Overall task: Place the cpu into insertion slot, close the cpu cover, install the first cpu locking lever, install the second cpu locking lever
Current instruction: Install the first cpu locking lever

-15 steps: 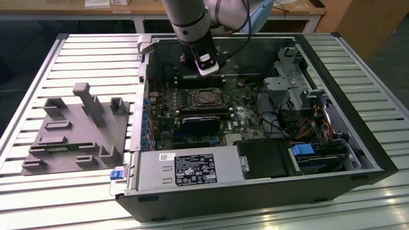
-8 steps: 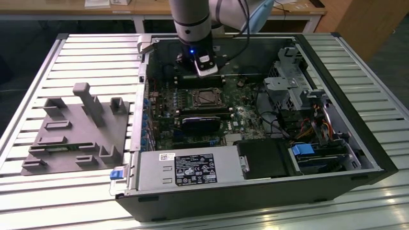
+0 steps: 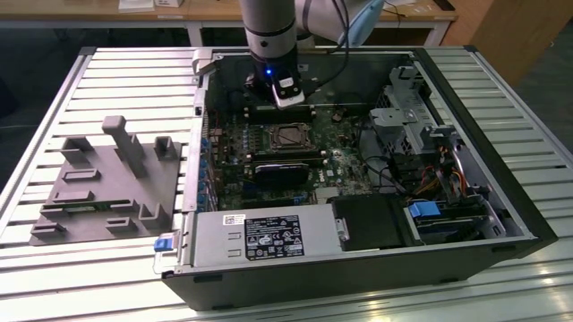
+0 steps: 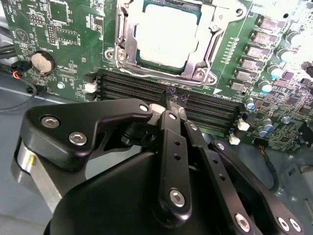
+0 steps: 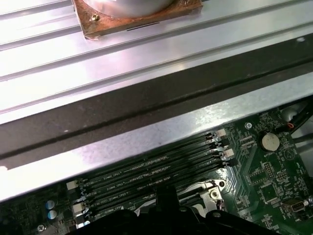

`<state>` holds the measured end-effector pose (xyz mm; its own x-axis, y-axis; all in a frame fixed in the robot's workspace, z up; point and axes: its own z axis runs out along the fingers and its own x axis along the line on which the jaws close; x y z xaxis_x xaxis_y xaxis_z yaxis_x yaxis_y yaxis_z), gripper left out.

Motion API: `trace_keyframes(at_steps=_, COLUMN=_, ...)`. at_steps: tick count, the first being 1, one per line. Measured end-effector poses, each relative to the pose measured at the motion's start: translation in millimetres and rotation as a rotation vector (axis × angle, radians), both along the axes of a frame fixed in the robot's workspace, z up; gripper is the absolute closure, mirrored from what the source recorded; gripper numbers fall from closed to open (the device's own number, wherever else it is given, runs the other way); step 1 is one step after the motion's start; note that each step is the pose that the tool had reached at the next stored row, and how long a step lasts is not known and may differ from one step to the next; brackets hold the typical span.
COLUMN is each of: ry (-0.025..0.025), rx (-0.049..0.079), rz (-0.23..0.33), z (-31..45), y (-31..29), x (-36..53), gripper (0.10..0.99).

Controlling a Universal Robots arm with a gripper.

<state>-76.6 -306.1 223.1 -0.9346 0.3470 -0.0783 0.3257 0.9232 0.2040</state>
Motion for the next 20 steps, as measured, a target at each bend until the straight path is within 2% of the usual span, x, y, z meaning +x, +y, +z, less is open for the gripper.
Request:
trace_keyframes(at_steps=5, ry=-0.0003, rx=0.000, rz=0.000, z=8.1, y=0.0, x=0.1, gripper=0.984)
trace_keyframes(at_steps=10, ry=0.0032, rx=-0.007, rz=0.000, z=14.1, y=-0.2, x=1.4, gripper=0.984)
trace_keyframes(at_steps=17, ry=0.0064, rx=-0.017, rz=0.000, z=15.2, y=-5.1, x=3.4, gripper=0.984)
trace_keyframes(at_steps=20, ry=0.0096, rx=-0.028, rz=0.000, z=15.1, y=-7.6, x=4.3, gripper=0.984)
